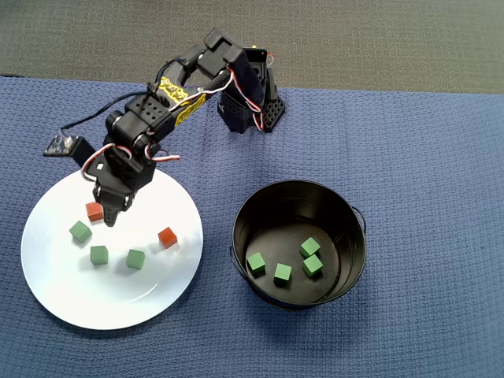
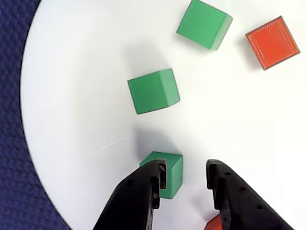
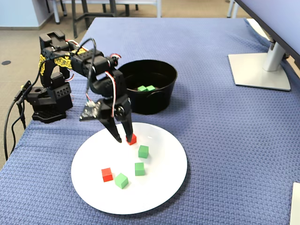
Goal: Pick up the green cubes from the white plate and place them in the black recipient
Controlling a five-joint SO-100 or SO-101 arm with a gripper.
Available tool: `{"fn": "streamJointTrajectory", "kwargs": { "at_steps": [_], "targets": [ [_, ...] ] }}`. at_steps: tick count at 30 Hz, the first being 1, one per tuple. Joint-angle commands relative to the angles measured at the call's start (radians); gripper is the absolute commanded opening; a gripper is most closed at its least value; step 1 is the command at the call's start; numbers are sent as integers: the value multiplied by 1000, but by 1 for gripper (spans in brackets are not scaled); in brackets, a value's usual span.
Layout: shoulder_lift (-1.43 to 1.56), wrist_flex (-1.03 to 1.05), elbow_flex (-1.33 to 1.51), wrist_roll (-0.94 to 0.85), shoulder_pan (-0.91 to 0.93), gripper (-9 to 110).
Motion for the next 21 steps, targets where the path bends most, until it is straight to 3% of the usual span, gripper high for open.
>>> {"fn": "streamJointTrajectory", "kwargs": {
  "at_steps": [1,4,10,21],
  "targets": [
    [-21,-5,-72,-126,-40,16],
    [-63,-40,-66,-241,-52,25],
    [-87,-164,-8,-495,-54,25],
    [-161,-141,-58,-374,-87,21]
  ]
}}
